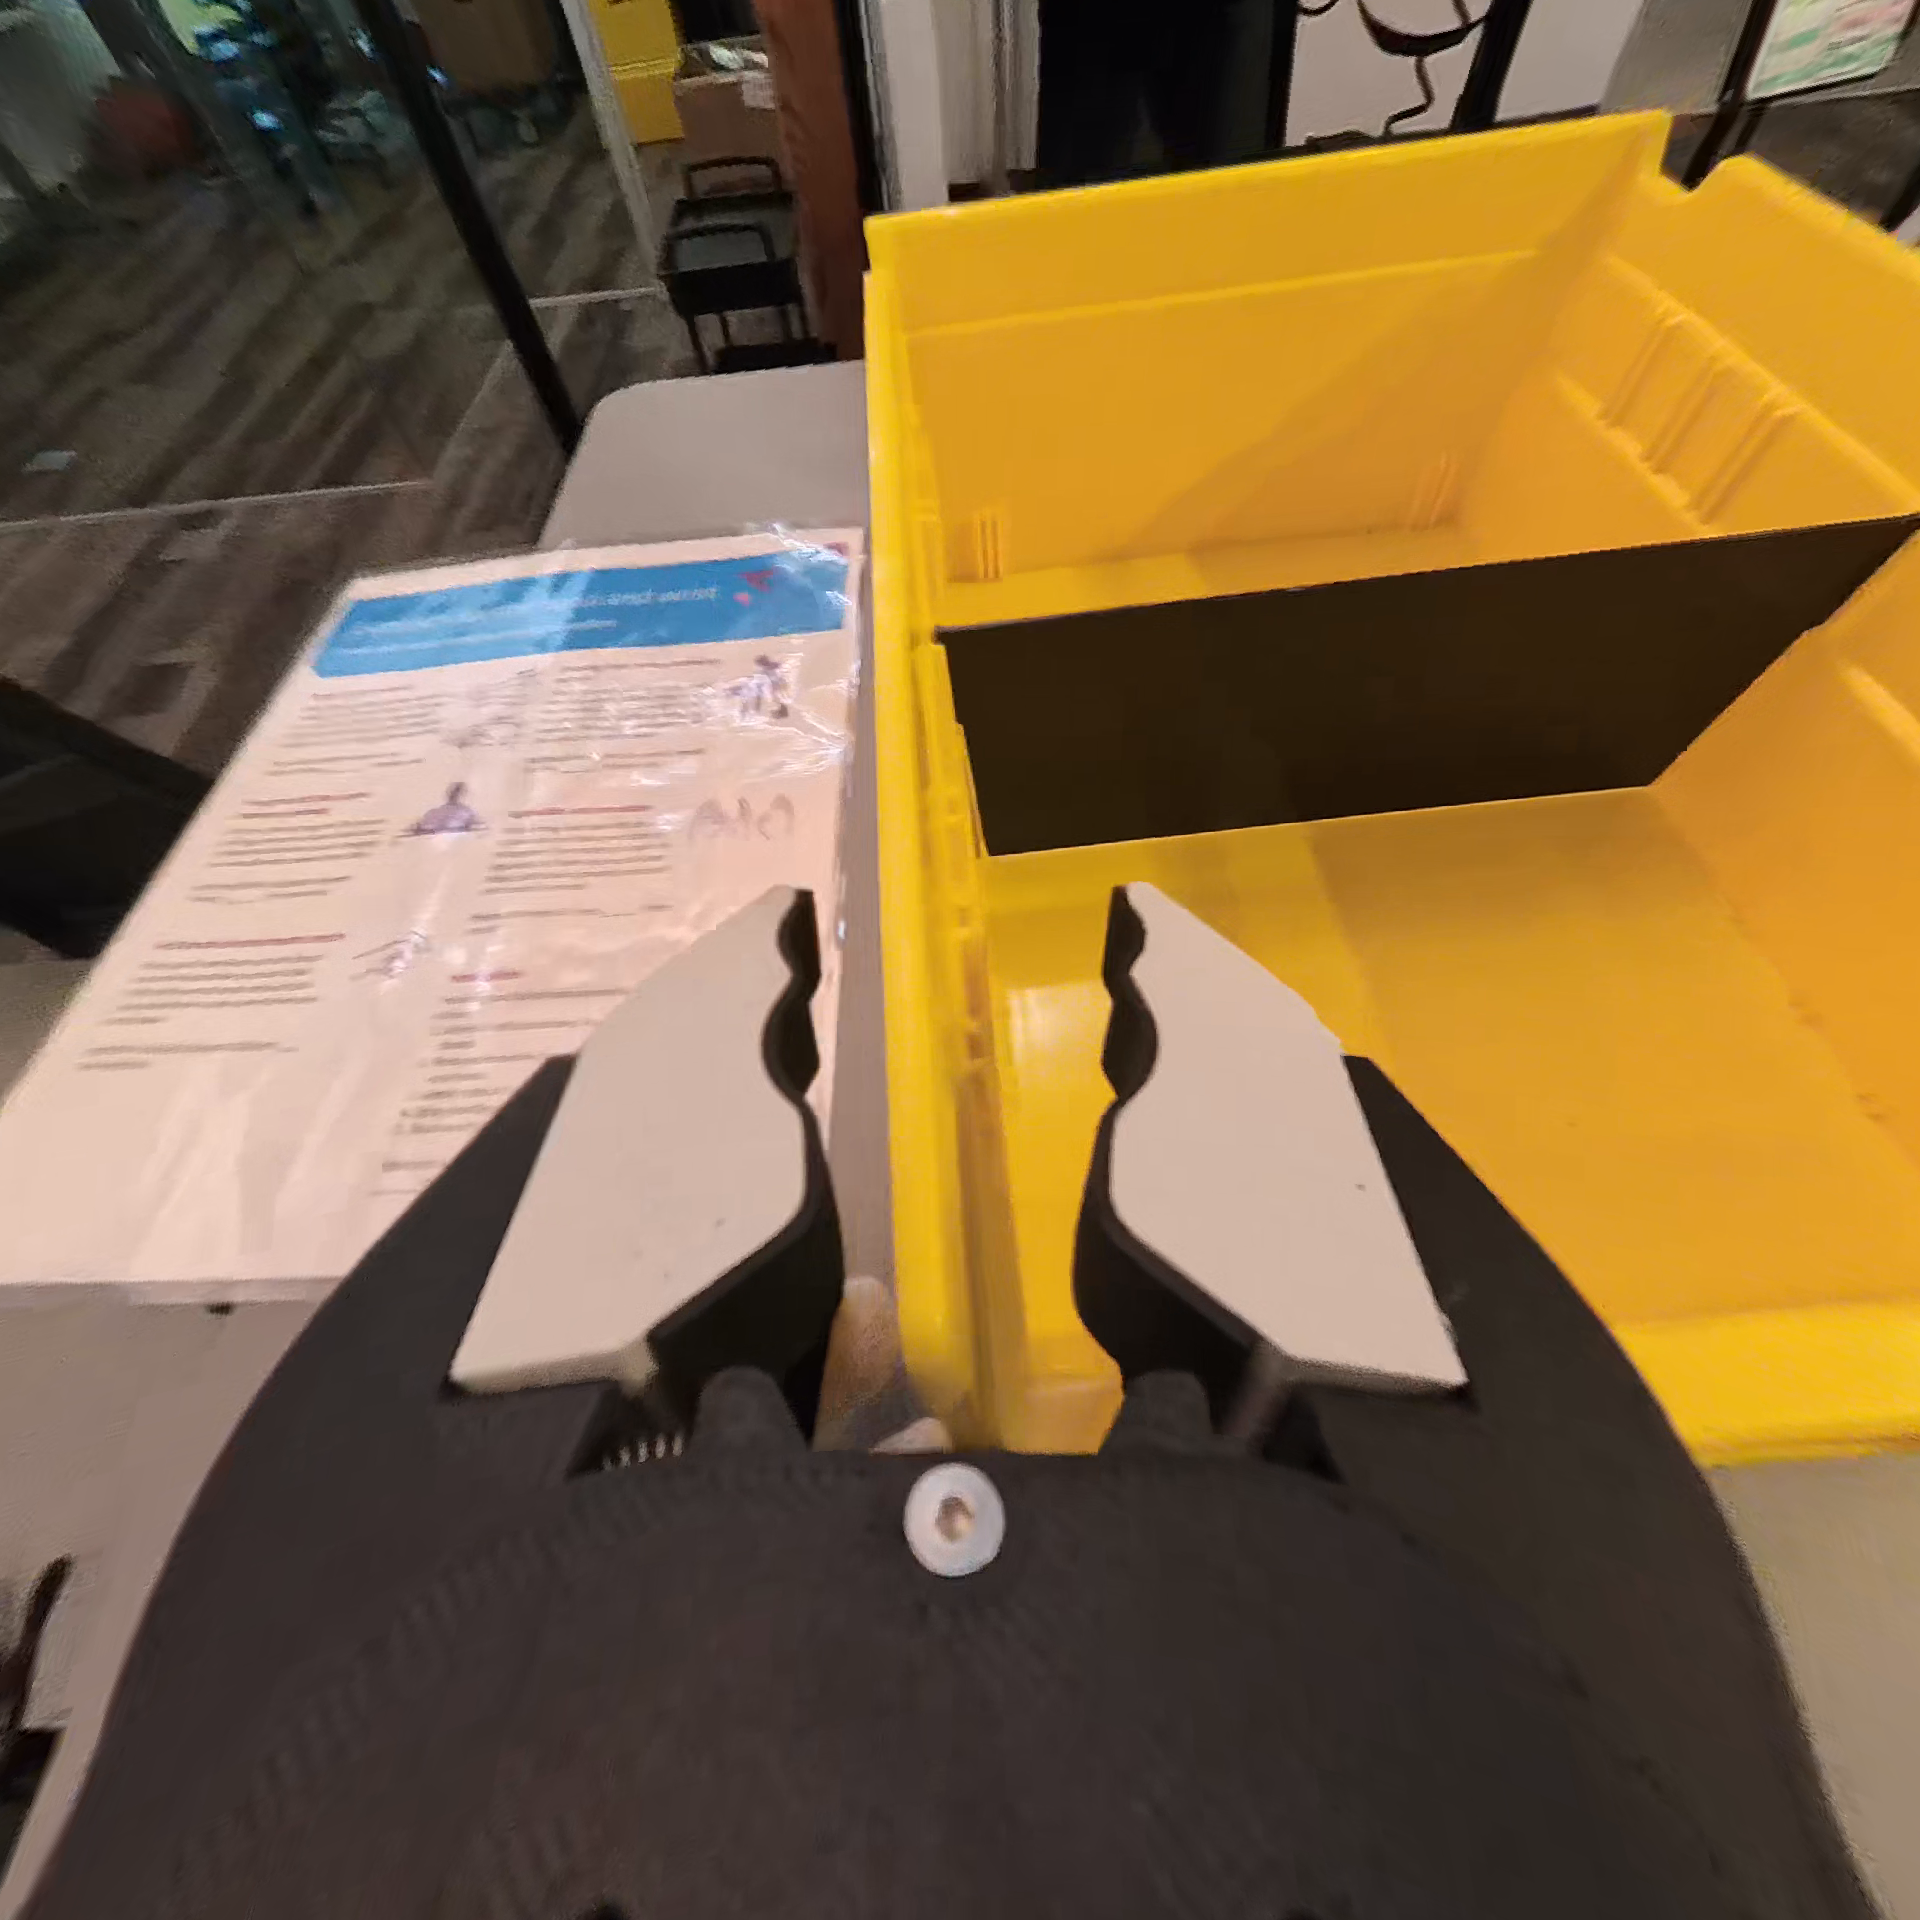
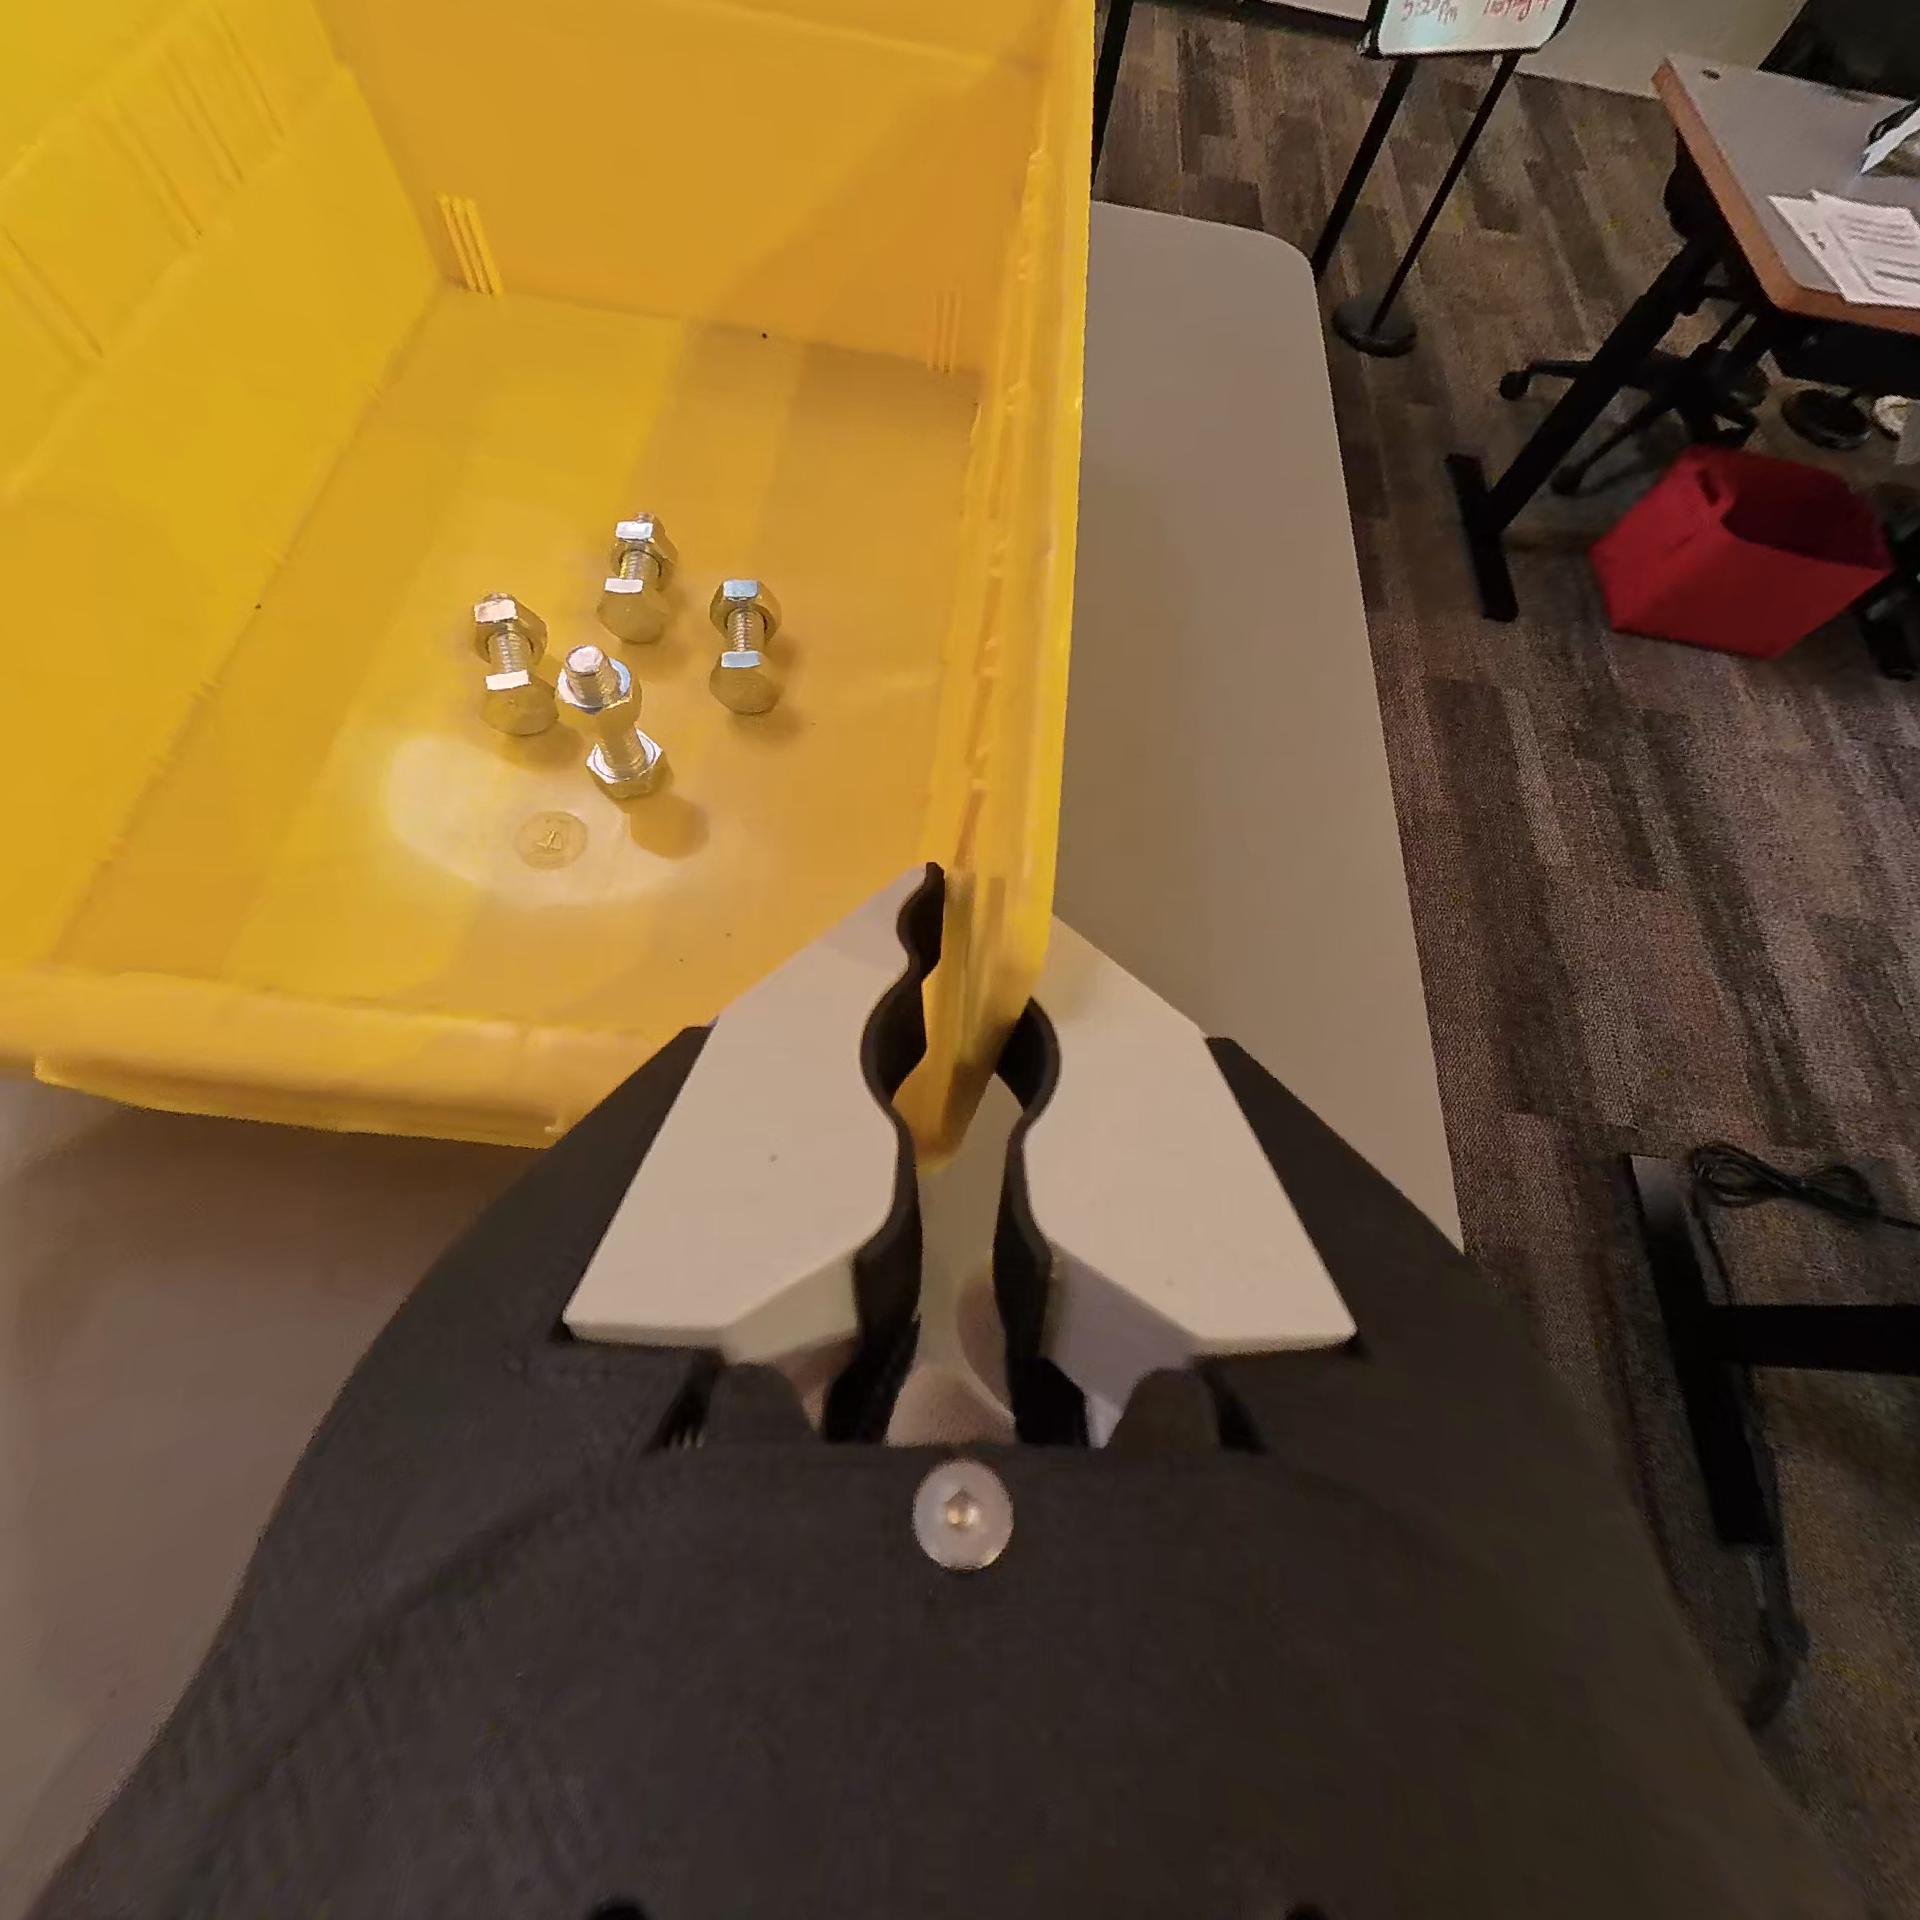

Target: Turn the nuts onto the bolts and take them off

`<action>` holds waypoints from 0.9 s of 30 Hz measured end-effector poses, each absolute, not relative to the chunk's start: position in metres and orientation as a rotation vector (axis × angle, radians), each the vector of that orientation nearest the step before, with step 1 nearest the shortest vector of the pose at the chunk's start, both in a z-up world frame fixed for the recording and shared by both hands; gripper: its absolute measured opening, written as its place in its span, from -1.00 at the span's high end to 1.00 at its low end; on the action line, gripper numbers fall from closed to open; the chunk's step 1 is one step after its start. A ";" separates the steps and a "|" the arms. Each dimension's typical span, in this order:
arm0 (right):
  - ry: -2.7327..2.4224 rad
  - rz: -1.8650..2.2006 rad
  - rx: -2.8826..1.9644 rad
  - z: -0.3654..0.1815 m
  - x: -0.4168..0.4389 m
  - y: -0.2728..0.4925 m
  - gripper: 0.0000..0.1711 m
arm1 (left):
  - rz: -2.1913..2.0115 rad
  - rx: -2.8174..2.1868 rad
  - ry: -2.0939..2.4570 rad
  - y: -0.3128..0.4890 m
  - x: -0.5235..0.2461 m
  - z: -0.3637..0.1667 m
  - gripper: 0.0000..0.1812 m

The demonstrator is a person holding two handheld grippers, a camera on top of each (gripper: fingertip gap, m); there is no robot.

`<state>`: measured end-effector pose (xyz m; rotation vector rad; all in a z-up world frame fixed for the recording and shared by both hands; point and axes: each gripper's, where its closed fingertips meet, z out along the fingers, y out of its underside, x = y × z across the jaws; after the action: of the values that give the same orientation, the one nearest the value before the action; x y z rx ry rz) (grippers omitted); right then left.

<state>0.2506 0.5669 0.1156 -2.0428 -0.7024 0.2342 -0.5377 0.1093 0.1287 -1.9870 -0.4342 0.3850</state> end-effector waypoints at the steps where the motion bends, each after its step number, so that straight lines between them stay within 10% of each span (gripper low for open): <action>1: -0.702 0.235 -2.043 0.116 0.251 0.567 0.96 | 0.409 -1.973 -0.429 0.107 -0.539 0.133 0.39; 10: -0.737 0.240 -2.030 0.121 0.246 0.563 0.97 | 0.358 -1.966 -0.432 0.105 -0.536 0.134 0.93; 27: -0.747 0.276 -2.098 0.134 0.233 0.481 0.98 | 0.293 -1.887 -0.509 0.075 -0.511 0.151 0.94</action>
<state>0.2333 0.4809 0.1335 -2.0977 -0.7466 0.2762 -0.5108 0.0754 0.1512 -1.8869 -0.5094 0.2932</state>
